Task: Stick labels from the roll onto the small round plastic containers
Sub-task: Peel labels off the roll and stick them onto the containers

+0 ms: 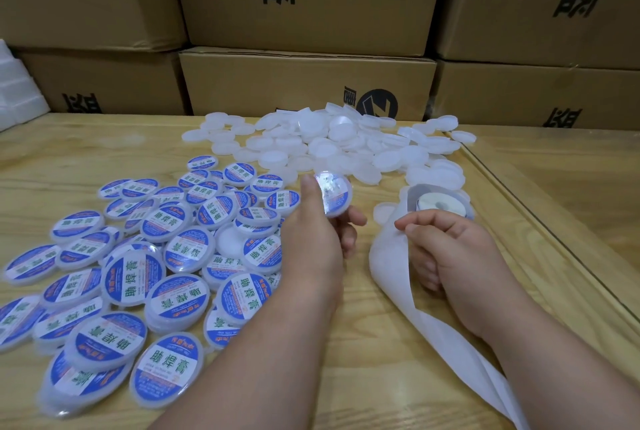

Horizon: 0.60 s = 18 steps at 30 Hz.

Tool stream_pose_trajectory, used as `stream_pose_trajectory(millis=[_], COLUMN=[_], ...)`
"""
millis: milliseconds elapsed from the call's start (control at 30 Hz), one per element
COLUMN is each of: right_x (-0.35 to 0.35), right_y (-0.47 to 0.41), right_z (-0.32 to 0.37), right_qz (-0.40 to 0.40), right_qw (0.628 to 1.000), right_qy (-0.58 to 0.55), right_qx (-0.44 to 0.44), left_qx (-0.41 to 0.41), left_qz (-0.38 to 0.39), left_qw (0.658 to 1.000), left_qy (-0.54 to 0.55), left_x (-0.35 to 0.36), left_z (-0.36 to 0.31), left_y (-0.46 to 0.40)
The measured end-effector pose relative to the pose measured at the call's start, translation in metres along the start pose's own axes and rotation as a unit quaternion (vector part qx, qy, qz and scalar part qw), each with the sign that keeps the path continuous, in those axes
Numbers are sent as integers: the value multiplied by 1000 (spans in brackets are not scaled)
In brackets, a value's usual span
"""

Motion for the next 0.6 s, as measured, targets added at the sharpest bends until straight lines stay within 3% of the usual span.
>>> stream_pose_trajectory(millis=[233,600], right_x=[0,-3], right_y=[-1,0], right_z=[-1,-1], right_qz=[-1,-16], right_qw=[1000,999], right_qy=[-4,16], right_qx=[-4,-38], left_qx=[27,0], left_qz=[-24,-10], left_qw=[999,990], left_qy=[12,140], left_x=[-3,-2], left_z=[-2,-6], left_y=[1,1])
Point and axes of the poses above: each hand's wrist, its own y-axis away from the middle knuckle, its own x-axis out of the palm, z = x × y, the point moved 5 cm from there along -y, towards the middle knuckle, and after that the axes turned 14 degrees about -x, right-handed, at the moved point
